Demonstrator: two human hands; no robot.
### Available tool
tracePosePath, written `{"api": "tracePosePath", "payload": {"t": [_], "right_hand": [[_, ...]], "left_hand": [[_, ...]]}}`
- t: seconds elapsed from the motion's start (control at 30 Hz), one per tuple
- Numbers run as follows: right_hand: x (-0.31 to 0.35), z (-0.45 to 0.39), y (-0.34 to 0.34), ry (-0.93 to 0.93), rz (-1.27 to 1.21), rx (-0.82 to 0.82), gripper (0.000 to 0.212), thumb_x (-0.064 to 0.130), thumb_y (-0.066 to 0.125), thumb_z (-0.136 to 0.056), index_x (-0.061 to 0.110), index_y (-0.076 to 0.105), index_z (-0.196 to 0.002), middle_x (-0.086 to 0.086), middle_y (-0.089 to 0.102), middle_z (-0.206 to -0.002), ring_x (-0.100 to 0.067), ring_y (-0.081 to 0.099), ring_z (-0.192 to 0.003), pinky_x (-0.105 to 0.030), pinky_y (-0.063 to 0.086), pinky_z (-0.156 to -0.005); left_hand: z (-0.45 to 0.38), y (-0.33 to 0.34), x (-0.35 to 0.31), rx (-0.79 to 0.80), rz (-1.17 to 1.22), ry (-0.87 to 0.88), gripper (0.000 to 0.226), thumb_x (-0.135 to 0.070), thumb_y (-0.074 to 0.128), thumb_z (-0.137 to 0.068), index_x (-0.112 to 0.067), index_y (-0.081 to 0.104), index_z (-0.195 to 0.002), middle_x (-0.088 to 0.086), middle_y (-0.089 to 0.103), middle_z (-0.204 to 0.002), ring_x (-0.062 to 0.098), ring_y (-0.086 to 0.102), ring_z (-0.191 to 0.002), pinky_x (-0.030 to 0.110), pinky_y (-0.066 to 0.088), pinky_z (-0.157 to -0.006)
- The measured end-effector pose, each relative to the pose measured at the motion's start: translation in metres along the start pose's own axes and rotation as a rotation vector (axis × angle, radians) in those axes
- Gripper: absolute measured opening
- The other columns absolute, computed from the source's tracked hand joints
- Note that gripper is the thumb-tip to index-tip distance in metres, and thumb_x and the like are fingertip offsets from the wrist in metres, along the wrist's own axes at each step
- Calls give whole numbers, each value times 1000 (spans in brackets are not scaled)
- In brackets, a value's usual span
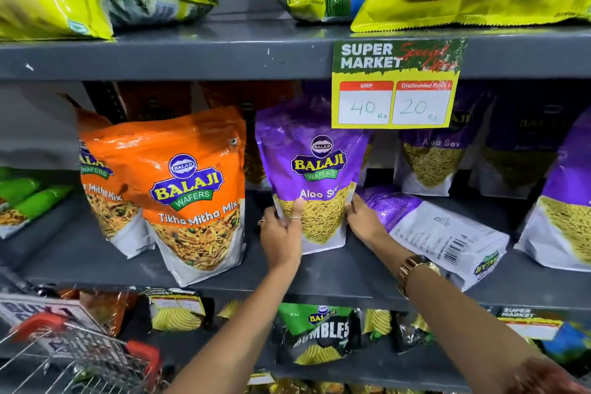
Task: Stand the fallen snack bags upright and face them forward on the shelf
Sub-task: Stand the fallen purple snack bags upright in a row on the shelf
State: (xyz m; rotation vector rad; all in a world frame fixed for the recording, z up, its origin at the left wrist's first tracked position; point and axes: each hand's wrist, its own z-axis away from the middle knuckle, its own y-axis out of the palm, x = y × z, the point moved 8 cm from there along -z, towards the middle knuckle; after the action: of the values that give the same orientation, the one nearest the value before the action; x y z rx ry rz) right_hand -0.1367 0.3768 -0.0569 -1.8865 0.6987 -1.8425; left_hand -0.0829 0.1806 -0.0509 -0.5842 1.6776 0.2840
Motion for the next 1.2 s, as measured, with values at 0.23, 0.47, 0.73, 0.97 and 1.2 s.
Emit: {"api": "tracePosePath", "payload": {"t": [0.23,0.47,0.73,0.97,1.2], "right_hand": [[4,7,-19,38,7,-138,27,20,49,-92,2,61,-109,-25,66,-113,-39,58,-109,-39,44,-87],[7,20,-60,-5,-72,-314,16,12,59,-84,3,67,-96,-20,72,-98,-33,64,-97,-37,47,-84],[-15,22,-123,-2,43,-405,20,0,54,-78,7,71,-86,-18,73,-91,-32,65,-90,-19,35,-66],[-46,19,-155,112,65,-350,17,13,56,-83,10,71,-90,-20,71,-99,-37,63,-97,-35,47,-84],[-77,17,-171,276,212,-234,39,31,59,-83,1,62,-108,-24,62,-119,-40,57,-109,-40,47,-90]], "left_hand": [[8,-3,-5,-84,-86,-17,72,-70,46,-69,-6,51,-103,23,63,-97,38,58,-92,40,43,-71],[25,-8,-26,-221,27,73,51,-44,62,-78,-6,43,-106,-2,44,-65,26,49,-65,29,30,-59],[50,45,-20,-1,20,-74,18,-18,59,-83,-7,55,-69,12,63,-63,31,56,-65,25,37,-62],[88,112,13,352,57,-463,26,-26,60,-83,-16,45,-65,12,57,-74,22,51,-55,26,51,-46],[113,158,7,515,173,-754,43,-34,64,-79,-6,43,-104,18,54,-102,26,57,-65,35,53,-57]]}}
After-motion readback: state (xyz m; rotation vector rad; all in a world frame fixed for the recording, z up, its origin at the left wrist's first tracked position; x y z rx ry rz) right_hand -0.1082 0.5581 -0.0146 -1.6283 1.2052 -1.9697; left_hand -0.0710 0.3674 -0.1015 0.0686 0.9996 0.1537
